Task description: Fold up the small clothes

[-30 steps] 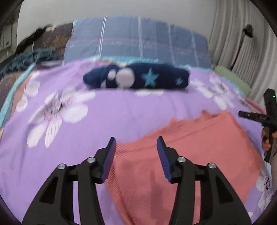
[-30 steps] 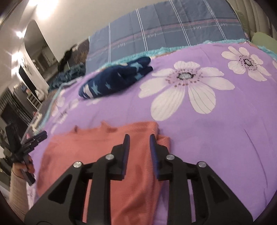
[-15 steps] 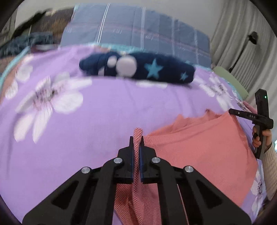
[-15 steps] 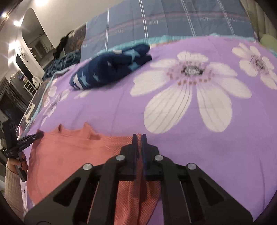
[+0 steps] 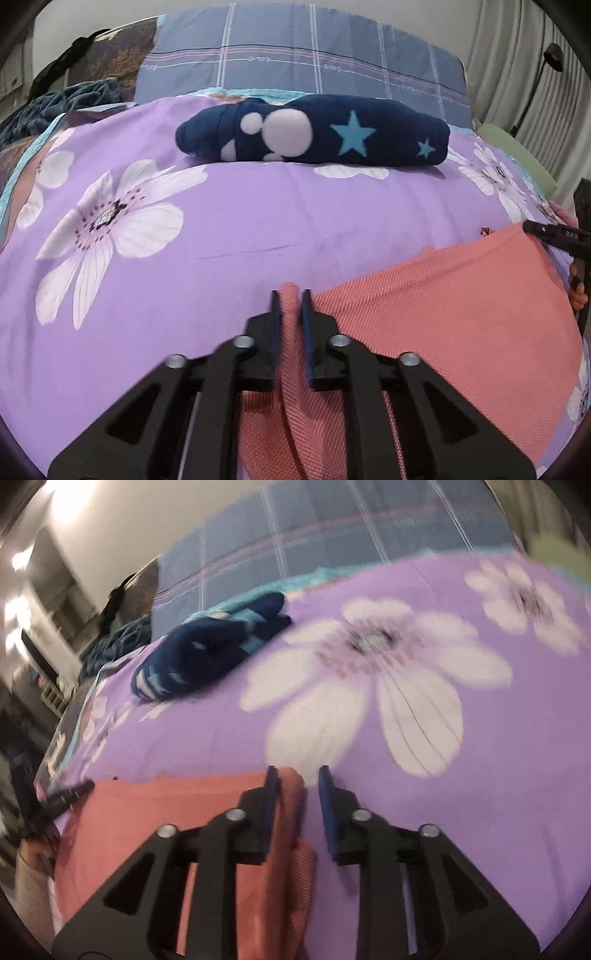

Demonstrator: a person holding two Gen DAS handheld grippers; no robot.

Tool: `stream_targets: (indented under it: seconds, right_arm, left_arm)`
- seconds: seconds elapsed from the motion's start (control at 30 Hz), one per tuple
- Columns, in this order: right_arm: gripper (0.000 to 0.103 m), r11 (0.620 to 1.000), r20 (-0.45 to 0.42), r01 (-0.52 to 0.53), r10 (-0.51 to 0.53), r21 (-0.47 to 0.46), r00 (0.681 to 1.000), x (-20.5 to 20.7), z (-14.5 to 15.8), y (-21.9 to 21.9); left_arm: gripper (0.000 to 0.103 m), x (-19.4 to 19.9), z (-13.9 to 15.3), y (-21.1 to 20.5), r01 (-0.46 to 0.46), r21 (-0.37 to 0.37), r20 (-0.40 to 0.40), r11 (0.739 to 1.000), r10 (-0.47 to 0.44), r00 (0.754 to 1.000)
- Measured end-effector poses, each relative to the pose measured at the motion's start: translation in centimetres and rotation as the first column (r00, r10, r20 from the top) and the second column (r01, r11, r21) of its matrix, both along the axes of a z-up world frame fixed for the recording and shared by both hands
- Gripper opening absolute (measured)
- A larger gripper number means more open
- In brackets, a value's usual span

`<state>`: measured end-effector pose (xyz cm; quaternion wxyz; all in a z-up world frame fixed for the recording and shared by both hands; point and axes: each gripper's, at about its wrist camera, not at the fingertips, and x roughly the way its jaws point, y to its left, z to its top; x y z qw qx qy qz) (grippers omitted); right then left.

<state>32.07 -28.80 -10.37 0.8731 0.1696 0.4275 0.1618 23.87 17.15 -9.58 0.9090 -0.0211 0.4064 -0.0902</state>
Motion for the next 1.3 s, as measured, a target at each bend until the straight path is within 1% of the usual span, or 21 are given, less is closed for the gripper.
stream_targets:
  seconds: [0.03, 0.07, 0.1, 0.17, 0.2, 0.27, 0.33, 0.37, 0.43, 0.5, 0.57, 0.6, 0.67, 0.73, 0.77, 0.83, 0.93, 1.03, 1.13, 1.23, 1.3]
  right_arm:
    - [0.023, 1.000, -0.002, 0.001, -0.001, 0.013, 1.000, -0.5, 0.2, -0.4]
    - [0.025, 1.000, 0.004, 0.000, 0.000, 0.013, 1.000, -1.1, 0.6, -0.7]
    - [0.025, 1.000, 0.018, -0.002, 0.002, -0.001, 1.000, -2.1, 1.1, -0.9]
    - [0.024, 0.999, 0.035, -0.019, 0.021, -0.032, 0.999, -3.7, 2.0, -1.0]
    - [0.022, 0.998, 0.043, -0.029, 0.031, -0.048, 0.999, -4.6, 2.4, -1.0]
    - [0.014, 0.995, 0.066, -0.043, 0.048, -0.086, 0.997, -6.9, 3.2, -0.9]
    - [0.012, 0.994, 0.074, -0.055, 0.062, -0.092, 0.995, -8.8, 3.5, -0.7]
    - [0.012, 0.994, 0.072, -0.066, 0.072, -0.086, 0.995, -9.7, 3.5, -0.6]
    - [0.012, 0.990, 0.063, -0.108, 0.114, -0.091, 0.992, -11.8, 3.2, 0.1]
    - [0.012, 0.981, 0.062, -0.128, 0.138, -0.144, 0.989, -13.6, 2.8, 0.5]
    - [0.012, 0.976, 0.052, -0.138, 0.148, -0.170, 0.988, -14.4, 2.3, 0.3]
    - [0.012, 0.978, 0.036, -0.127, 0.135, -0.167, 0.990, -14.5, 2.0, -0.2]
    - [0.013, 0.988, 0.001, -0.092, 0.093, -0.126, 0.996, -14.3, 1.5, -1.7]
    - [0.013, 0.993, -0.012, -0.063, 0.062, -0.095, 0.998, -14.3, 1.3, -2.8]
    - [0.013, 0.995, -0.011, -0.055, 0.054, -0.087, 0.998, -14.6, 1.4, -3.3]
    - [0.013, 0.995, -0.005, -0.049, 0.049, -0.083, 0.999, -15.2, 1.4, -4.1]
    - [0.014, 0.995, -0.005, -0.044, 0.044, -0.087, 0.999, -15.9, 1.3, -5.3]
    - [0.014, 0.996, -0.012, -0.040, 0.039, -0.082, 0.999, -16.0, 1.4, -6.5]
    - [0.014, 0.996, -0.018, -0.047, 0.045, -0.081, 0.999, -15.4, 1.4, -7.3]
    - [0.015, 0.994, -0.028, -0.065, 0.063, -0.089, 0.998, -14.2, 1.2, -7.4]
    - [0.018, 0.993, -0.033, -0.078, 0.075, -0.087, 0.997, -13.5, 1.2, -7.2]
  left_arm:
    - [0.028, -0.3, 0.3, 0.1, -0.001, -0.005, 0.012, 1.000, 0.001, 1.000]
    - [0.031, -1.0, 1.1, 0.2, -0.004, -0.003, 0.038, 1.000, 0.004, 0.999]
    - [0.033, -1.7, 1.9, 0.1, -0.009, 0.012, 0.058, 1.000, 0.009, 0.998]
    - [0.033, -3.1, 3.5, -0.5, 0.006, 0.022, 0.089, 1.000, -0.008, 0.996]
    - [0.035, -4.1, 4.3, -1.2, 0.029, 0.020, 0.104, 0.999, -0.031, 0.994]
    - [0.040, -5.8, 5.1, -3.0, 0.086, 0.020, 0.112, 0.996, -0.088, 0.990]
    - [0.043, -7.9, 4.9, -5.7, 0.162, 0.032, 0.092, 0.986, -0.165, 0.982]
    - [0.043, -9.4, 4.3, -7.7, 0.219, 0.042, 0.063, 0.975, -0.221, 0.973]
    - [0.043, -11.0, 3.2, -10.2, 0.273, 0.054, 0.022, 0.961, -0.274, 0.961]
    - [0.043, -12.9, 2.2, -12.6, 0.312, 0.042, -0.025, 0.949, -0.311, 0.950]
    - [0.048, -14.4, 2.1, -14.7, 0.332, 0.027, -0.046, 0.943, -0.331, 0.943]
    - [0.054, -15.0, 2.2, -15.6, 0.343, 0.034, -0.044, 0.939, -0.341, 0.939]
    - [0.056, -16.1, 3.0, -18.0, 0.391, 0.045, -0.028, 0.919, -0.390, 0.920]
    - [0.061, -17.1, 3.7, -20.2, 0.437, 0.053, -0.004, 0.898, -0.437, 0.899]
    - [0.062, -17.6, 4.2, -21.6, 0.456, 0.060, 0.006, 0.888, -0.457, 0.890]
    - [0.062, -18.0, 4.5, -23.4, 0.476, 0.067, 0.007, 0.877, -0.477, 0.879]
    - [0.062, -18.4, 4.3, -26.8, 0.510, 0.068, -0.018, 0.857, -0.510, 0.860]
    - [0.062, -18.8, 3.6, -30.0, 0.554, 0.085, -0.039, 0.829, -0.552, 0.833]
    - [0.062, -18.8, 2.8, -32.2, 0.592, 0.077, -0.061, 0.802, -0.589, 0.806]
    - [0.062, -18.8, 2.0, -34.1, 0.608, 0.076, -0.086, 0.790, -0.603, 0.793]
    - [0.062, -18.7, 1.4, -35.1, 0.612, 0.083, -0.107, 0.787, -0.603, 0.790]
